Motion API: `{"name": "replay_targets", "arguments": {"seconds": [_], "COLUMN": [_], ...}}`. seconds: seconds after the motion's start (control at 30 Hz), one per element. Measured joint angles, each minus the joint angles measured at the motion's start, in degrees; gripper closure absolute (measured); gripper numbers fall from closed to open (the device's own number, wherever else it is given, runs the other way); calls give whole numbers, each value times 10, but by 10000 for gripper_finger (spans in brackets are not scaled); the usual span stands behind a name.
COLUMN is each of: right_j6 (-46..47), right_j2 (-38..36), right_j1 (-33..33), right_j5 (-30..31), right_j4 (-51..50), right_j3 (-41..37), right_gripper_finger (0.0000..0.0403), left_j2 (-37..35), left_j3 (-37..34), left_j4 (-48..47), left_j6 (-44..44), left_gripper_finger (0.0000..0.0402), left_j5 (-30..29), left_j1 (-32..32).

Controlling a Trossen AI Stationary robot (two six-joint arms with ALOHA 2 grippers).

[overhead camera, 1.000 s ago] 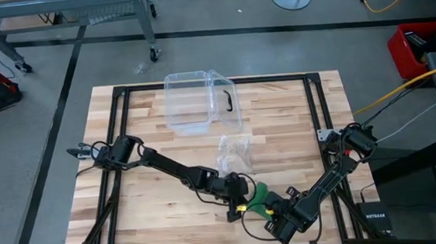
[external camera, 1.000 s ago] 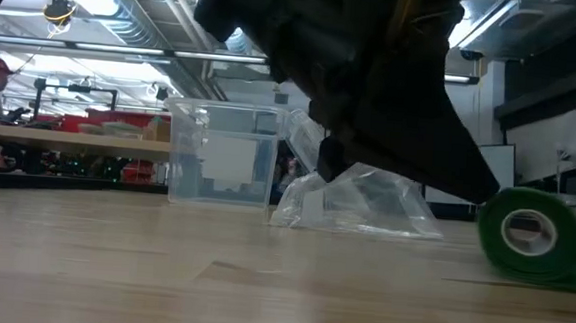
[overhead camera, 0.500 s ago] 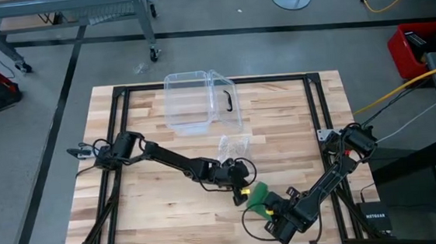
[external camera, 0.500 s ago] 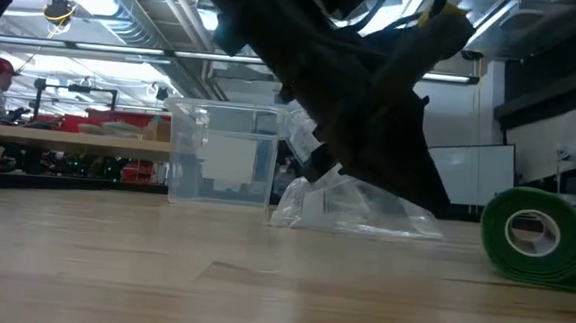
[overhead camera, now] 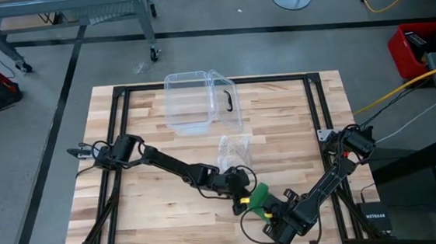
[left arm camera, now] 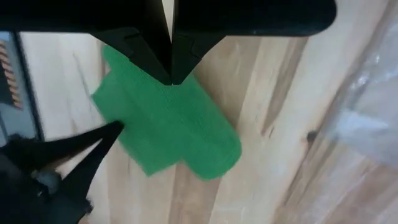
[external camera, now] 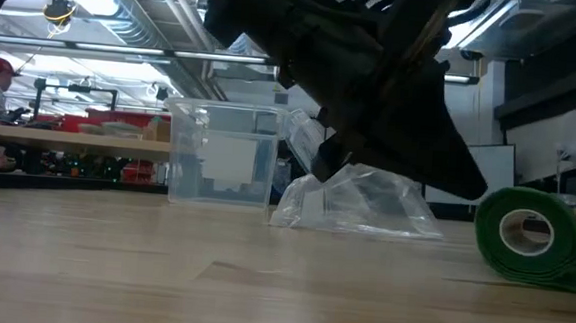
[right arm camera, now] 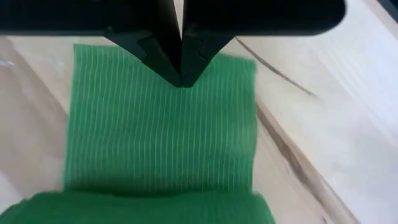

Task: Roll bandage
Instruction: Roll the green bandage

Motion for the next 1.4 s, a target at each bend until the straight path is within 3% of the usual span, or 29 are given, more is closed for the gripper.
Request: {"name": "replay_targets", "arguments": {"seconds": [0.4, 0.67, 1.0, 1.4], "right_j6": [36, 54, 10, -106], "right_j2": [-55, -43, -4, 18], "right_j1": [17, 4, -38, -100], "right_j5": [93, 84, 64, 71], "right_j4": [-37, -65, -59, 45], "right_j3": [2, 1, 0, 0], "right_gripper_finger": [398, 398, 398, 398], "left_j2": [-2, -2, -2, -2], "left_j3": [3, 3, 3, 3], "left_j4": [8, -11, -66, -75], "left_j6": [18, 19, 25, 23], "left_gripper_finger": [401, 401, 401, 401], "left_j5": [2, 0, 0, 39], "left_j1": [6, 23, 31, 12]}}
